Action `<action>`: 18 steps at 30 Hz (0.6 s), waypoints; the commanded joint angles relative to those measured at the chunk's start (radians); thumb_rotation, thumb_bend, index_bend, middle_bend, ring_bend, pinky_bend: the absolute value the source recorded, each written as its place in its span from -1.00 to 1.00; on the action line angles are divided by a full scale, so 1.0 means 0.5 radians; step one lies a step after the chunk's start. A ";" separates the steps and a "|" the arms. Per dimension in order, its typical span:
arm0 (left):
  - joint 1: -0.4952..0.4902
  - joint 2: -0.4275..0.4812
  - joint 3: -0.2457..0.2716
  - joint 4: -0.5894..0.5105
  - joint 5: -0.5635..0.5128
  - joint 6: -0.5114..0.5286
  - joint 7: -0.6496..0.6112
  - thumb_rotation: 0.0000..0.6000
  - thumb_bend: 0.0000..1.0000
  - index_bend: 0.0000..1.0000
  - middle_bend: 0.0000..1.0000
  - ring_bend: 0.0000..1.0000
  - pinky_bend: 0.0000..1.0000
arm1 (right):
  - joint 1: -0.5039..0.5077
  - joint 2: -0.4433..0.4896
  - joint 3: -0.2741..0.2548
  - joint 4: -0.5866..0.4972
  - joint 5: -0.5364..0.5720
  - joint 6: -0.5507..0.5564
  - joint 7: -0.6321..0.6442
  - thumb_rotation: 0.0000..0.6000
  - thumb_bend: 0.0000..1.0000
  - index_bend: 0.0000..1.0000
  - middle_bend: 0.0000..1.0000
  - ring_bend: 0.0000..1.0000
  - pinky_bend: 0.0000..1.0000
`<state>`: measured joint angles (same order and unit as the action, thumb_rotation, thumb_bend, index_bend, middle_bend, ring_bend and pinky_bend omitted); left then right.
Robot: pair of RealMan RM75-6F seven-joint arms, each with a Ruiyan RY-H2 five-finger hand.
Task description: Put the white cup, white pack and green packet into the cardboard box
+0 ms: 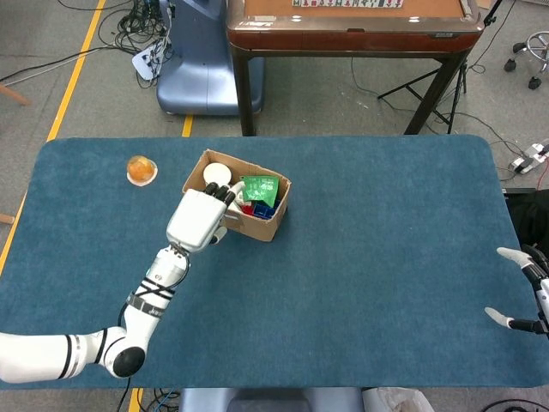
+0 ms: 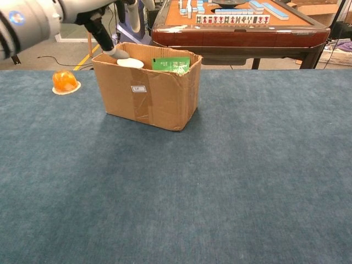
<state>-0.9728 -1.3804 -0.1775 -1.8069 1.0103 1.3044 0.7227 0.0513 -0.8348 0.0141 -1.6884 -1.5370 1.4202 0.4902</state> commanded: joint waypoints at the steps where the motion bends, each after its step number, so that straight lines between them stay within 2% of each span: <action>1: 0.177 0.164 0.187 -0.186 0.241 0.100 -0.067 1.00 -0.70 -0.60 -0.29 -0.33 0.43 | 0.005 -0.008 -0.002 -0.016 0.002 -0.011 -0.043 1.00 -0.83 -0.63 -0.61 -0.93 -0.65; 6: 0.417 0.278 0.363 -0.286 0.510 0.284 -0.175 1.00 -0.70 -0.59 -0.29 -0.33 0.43 | 0.007 -0.019 -0.004 -0.039 -0.002 -0.010 -0.106 1.00 -0.83 -0.63 -0.61 -0.92 -0.65; 10: 0.617 0.356 0.477 -0.273 0.674 0.438 -0.287 1.00 -0.70 -0.58 -0.29 -0.33 0.39 | 0.007 -0.025 -0.003 -0.054 0.006 -0.010 -0.149 1.00 -0.83 -0.63 -0.61 -0.92 -0.65; 18: 0.935 0.415 0.598 -0.116 0.917 0.652 -0.488 1.00 -0.70 -0.55 -0.29 -0.33 0.29 | -0.018 -0.029 0.002 -0.092 -0.008 0.057 -0.243 1.00 -0.83 -0.63 -0.61 -0.93 -0.65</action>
<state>-0.5325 -1.1819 0.1060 -1.8836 1.4522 1.6081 0.5055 0.0461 -0.8491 0.0147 -1.7306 -1.5384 1.4426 0.3747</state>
